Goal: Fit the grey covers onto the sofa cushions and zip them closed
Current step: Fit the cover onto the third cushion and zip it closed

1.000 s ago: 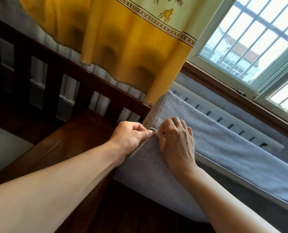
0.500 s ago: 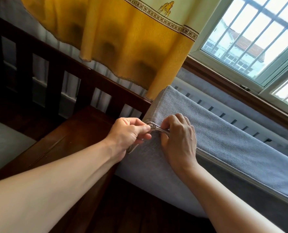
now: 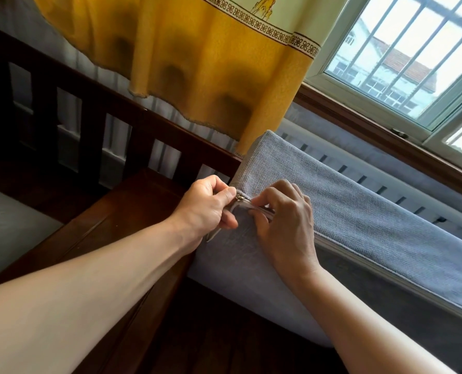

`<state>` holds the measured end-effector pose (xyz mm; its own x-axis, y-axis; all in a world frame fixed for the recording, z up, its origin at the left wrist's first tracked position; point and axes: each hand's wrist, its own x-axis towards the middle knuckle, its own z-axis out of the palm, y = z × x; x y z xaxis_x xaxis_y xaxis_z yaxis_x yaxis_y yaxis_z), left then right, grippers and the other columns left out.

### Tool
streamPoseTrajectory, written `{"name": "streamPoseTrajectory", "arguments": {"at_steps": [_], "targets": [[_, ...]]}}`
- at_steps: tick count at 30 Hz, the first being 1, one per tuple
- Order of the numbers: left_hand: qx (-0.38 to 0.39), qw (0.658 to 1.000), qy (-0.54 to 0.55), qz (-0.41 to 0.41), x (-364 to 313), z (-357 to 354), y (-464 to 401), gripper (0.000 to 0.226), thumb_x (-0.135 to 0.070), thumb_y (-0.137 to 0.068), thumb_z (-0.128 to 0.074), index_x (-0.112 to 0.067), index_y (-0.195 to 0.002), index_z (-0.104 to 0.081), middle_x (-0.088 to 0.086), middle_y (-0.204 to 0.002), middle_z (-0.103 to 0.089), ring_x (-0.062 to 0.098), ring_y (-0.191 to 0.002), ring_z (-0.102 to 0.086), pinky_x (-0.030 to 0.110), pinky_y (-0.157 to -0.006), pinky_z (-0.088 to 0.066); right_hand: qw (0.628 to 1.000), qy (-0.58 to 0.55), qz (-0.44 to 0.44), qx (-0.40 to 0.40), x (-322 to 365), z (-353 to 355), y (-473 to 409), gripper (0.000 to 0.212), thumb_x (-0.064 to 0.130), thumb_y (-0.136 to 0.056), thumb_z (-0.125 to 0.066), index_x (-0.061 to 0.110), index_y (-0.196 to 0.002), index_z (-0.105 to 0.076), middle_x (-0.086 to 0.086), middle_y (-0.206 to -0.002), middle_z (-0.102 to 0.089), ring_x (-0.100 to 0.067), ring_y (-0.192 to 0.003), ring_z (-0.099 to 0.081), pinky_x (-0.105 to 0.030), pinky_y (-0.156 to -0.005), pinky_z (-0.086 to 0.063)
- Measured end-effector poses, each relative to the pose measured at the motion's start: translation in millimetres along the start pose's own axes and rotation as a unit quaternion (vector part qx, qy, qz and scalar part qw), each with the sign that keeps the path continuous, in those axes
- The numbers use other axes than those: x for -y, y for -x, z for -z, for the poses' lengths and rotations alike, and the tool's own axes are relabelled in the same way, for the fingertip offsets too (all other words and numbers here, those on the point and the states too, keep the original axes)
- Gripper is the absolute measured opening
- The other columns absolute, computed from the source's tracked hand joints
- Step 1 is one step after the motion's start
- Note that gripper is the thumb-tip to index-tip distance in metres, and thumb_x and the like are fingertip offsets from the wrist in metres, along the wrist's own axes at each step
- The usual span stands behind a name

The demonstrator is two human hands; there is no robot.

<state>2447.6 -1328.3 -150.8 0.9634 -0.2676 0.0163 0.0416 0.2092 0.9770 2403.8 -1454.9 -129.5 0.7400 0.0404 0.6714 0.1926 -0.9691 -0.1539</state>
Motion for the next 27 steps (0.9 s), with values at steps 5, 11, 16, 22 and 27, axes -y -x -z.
{"name": "streamPoseTrajectory", "arguments": {"at_steps": [5, 11, 16, 22, 27], "targets": [[-0.001, 0.999, -0.020, -0.025, 0.0, -0.6, 0.5, 0.017, -0.013, -0.096, -0.050, -0.011, -0.080, -0.047, 0.003, -0.062, -0.056, 0.006, -0.038, -0.053, 0.027, -0.051, -0.050, 0.999, 0.006, -0.023, 0.028, 6.3, -4.0, 4.3, 0.013, 0.019, -0.067, -0.070, 0.017, -0.078, -0.064, 0.001, -0.083, -0.059, -0.022, -0.086, -0.054, -0.031, -0.078, -0.036], [-0.010, 0.998, -0.039, -0.052, 3.9, 2.6, 0.5, 0.017, -0.009, -0.088, -0.064, -0.010, -0.076, -0.052, 0.003, -0.056, -0.052, 0.008, -0.046, -0.048, 0.023, -0.051, -0.045, 0.996, 0.041, -0.036, 0.075, 6.1, -1.2, -6.8, 0.011, 0.010, -0.072, -0.072, 0.015, -0.079, -0.065, -0.005, -0.087, -0.060, -0.027, -0.089, -0.055, -0.036, -0.081, -0.038], [-0.027, 0.999, -0.013, -0.032, 3.1, 1.7, 0.5, 0.019, -0.005, -0.082, -0.070, -0.010, -0.072, -0.054, -0.005, -0.048, -0.055, 0.005, -0.039, -0.051, 0.020, -0.047, -0.048, 0.994, 0.035, -0.036, 0.097, 4.3, 1.0, -11.4, 0.011, 0.009, -0.073, -0.070, 0.016, -0.074, -0.061, -0.002, -0.084, -0.060, -0.025, -0.087, -0.055, -0.035, -0.081, -0.037], [-0.035, 0.990, 0.112, 0.073, 10.3, 3.8, 1.9, 0.017, -0.010, -0.088, -0.063, -0.014, -0.076, -0.051, -0.007, -0.050, -0.062, 0.005, -0.046, -0.063, 0.029, -0.066, -0.051, 0.998, 0.010, -0.029, 0.063, 4.7, -1.2, -8.1, 0.015, 0.010, -0.072, -0.072, 0.013, -0.069, -0.057, -0.004, -0.079, -0.058, -0.027, -0.080, -0.054, -0.039, -0.073, -0.042], [-0.017, 0.976, 0.168, 0.136, 19.1, 10.6, -2.3, 0.016, -0.012, -0.088, -0.062, -0.016, -0.076, -0.053, -0.009, -0.052, -0.064, 0.004, -0.050, -0.065, 0.028, -0.064, -0.049, 0.997, 0.053, -0.025, 0.053, 4.3, -3.8, -4.6, 0.013, 0.011, -0.076, -0.067, 0.015, -0.075, -0.056, -0.003, -0.084, -0.056, -0.026, -0.086, -0.053, -0.034, -0.077, -0.034]]}}
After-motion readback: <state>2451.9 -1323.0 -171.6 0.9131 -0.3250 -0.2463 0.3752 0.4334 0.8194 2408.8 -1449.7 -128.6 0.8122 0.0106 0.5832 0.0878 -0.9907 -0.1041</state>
